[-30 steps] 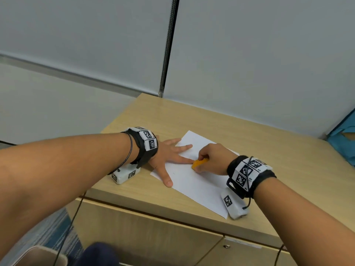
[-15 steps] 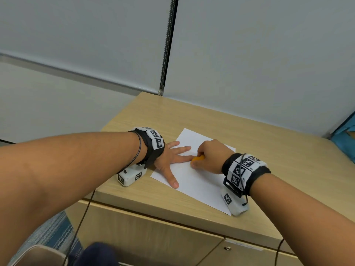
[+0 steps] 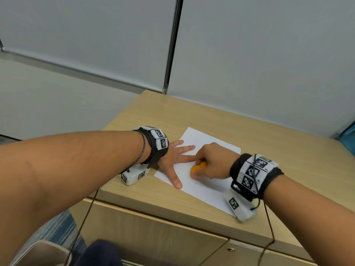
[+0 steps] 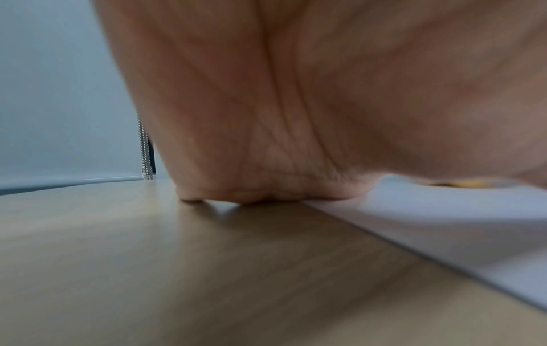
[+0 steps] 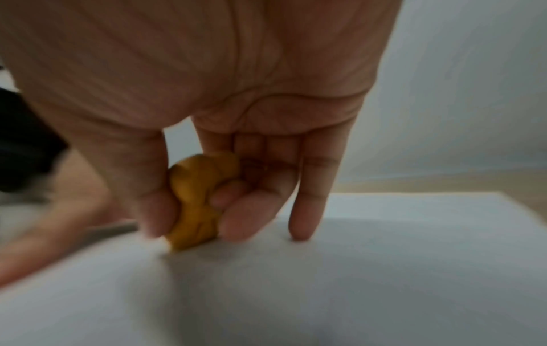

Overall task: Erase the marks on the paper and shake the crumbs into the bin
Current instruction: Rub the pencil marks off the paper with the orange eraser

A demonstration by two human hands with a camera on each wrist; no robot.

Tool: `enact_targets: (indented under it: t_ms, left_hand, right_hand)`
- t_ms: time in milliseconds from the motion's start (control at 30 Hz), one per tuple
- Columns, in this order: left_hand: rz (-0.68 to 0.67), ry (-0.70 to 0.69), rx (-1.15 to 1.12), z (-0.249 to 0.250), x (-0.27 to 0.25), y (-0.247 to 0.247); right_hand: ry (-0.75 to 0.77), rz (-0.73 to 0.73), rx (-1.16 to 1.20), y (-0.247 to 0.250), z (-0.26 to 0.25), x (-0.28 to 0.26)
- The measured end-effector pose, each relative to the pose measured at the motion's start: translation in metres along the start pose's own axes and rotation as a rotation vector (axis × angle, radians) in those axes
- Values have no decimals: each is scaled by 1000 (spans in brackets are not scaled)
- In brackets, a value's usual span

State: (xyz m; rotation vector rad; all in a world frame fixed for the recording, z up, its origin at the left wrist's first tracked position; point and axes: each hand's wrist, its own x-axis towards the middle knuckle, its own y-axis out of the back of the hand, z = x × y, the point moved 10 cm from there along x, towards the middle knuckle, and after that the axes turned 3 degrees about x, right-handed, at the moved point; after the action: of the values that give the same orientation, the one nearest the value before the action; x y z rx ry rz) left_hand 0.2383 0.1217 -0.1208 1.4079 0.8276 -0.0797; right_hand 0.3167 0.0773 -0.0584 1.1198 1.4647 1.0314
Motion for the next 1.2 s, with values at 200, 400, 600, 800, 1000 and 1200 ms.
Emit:
enact_targets:
  t_ms: [200,400,600,800,1000,1200]
  left_hand:
    - [-1,-4,-1,-2,2,-1]
    - [33,-6,-11,0,3,0]
    - [39,-4,-15,-1,2,0]
    - [45,-8,-17,-3,6,0]
    - [37,-1,-3,-5,7,-1]
    - [52,-13,-13,-2,7,0]
  right_hand:
    - [46,-50,21,-8,-8,-1]
    - [-43,37,-8,8,13,10]
    - [-52,0,-42,10,10,11]
    - [7,-98,34,-5,-6,7]
    - [26,-121,4,-6,-9,4]
    - [-41,12,-24,8,2,4]
